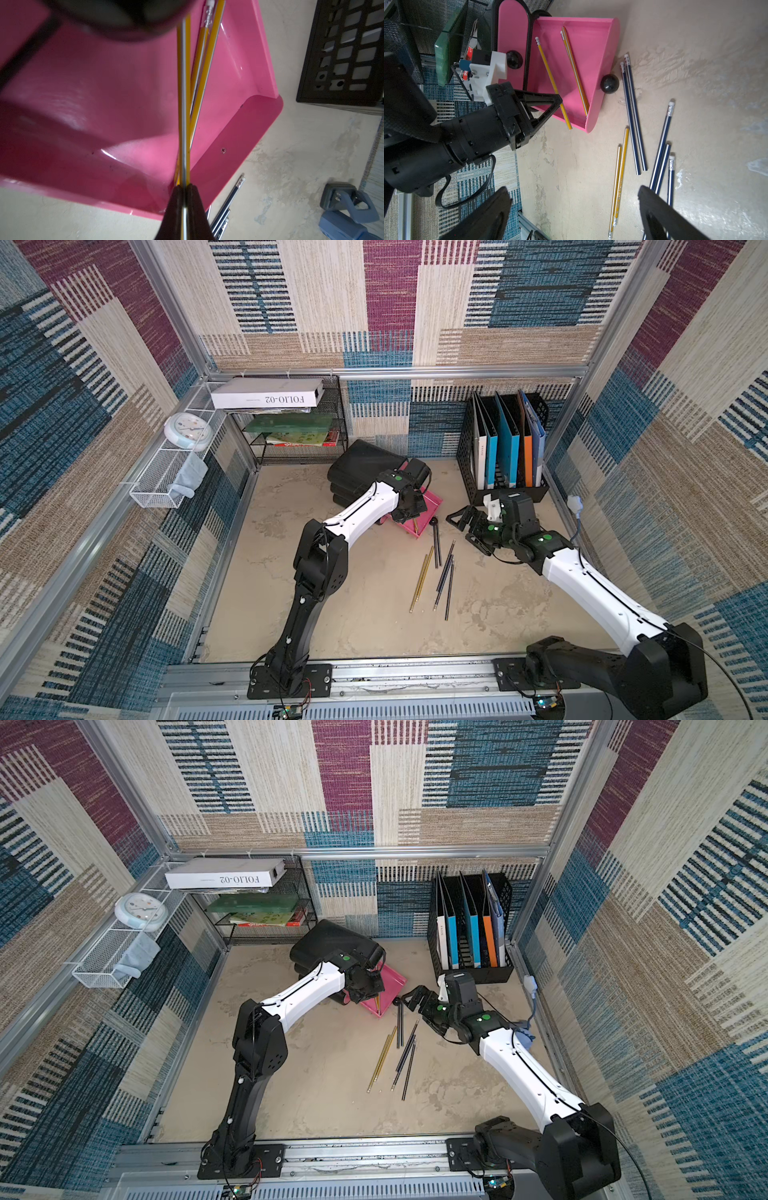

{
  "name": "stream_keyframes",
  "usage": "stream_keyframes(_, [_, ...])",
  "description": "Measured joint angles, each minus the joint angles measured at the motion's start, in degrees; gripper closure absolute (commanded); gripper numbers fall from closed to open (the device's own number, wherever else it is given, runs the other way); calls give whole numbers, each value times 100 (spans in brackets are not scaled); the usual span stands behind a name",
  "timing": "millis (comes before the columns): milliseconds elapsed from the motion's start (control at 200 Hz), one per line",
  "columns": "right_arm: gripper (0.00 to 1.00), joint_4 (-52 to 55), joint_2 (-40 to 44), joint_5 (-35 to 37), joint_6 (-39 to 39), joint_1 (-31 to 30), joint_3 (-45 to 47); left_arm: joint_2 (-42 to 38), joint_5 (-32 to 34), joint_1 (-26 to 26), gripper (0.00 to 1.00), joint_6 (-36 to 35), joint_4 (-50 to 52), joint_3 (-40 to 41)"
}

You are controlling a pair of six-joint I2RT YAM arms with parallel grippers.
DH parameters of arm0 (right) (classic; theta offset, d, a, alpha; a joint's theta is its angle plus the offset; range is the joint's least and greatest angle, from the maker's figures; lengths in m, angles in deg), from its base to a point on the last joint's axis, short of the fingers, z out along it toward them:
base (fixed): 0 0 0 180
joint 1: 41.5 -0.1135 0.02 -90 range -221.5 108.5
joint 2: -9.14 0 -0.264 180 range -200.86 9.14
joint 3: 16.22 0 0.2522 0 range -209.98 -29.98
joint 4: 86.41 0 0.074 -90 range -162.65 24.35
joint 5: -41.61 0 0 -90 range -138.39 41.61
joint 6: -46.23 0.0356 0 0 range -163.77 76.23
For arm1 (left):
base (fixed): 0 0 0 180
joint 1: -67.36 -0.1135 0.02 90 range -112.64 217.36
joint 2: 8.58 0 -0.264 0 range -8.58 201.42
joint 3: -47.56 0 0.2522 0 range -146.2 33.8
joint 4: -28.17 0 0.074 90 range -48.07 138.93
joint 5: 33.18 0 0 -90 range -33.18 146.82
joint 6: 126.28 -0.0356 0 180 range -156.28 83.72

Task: Please place the pencils in the drawer according to their color
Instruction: Place the pencil in the drawer.

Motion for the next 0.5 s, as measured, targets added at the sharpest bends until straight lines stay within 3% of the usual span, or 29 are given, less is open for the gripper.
stream_keyframes(145, [0, 2, 11, 0, -2, 0, 0, 138, 13, -13, 69, -85, -4, -127])
stream_keyframes(240, [1, 7, 24, 0, -2, 2, 0, 192, -24, -13, 56, -90, 9, -133])
stream_keyframes(496, [1, -2, 107, -7, -2, 7, 70, 195, -48, 7, 50, -153, 4, -144])
